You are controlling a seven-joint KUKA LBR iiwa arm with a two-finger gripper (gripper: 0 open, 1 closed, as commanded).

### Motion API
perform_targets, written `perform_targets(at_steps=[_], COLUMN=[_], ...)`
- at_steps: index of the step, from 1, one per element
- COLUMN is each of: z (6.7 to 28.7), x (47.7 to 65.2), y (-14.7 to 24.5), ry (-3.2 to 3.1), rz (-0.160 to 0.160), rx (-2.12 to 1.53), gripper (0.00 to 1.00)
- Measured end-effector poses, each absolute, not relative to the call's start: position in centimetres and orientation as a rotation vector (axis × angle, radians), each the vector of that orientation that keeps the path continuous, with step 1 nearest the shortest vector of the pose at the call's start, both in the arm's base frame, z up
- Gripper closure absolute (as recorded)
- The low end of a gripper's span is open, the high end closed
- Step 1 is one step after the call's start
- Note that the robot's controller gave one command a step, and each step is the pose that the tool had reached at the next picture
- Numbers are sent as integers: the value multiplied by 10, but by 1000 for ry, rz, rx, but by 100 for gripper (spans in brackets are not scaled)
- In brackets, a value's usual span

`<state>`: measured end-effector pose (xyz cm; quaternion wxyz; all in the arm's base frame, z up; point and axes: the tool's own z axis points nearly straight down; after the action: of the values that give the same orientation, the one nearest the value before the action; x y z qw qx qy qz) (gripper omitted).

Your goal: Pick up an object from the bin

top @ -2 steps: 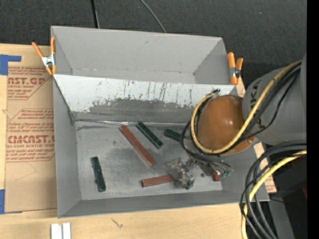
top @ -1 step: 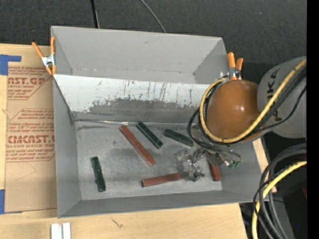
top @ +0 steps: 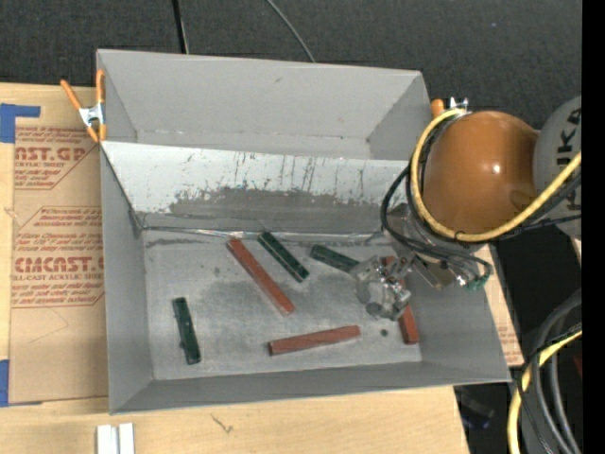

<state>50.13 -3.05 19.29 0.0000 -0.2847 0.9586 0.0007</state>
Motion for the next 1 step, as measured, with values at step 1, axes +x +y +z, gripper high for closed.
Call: perform_targets(at_steps=[1], z=[126], x=[513], y=[-11], ry=[3091], rz=[1], rx=[-571], gripper=[0])
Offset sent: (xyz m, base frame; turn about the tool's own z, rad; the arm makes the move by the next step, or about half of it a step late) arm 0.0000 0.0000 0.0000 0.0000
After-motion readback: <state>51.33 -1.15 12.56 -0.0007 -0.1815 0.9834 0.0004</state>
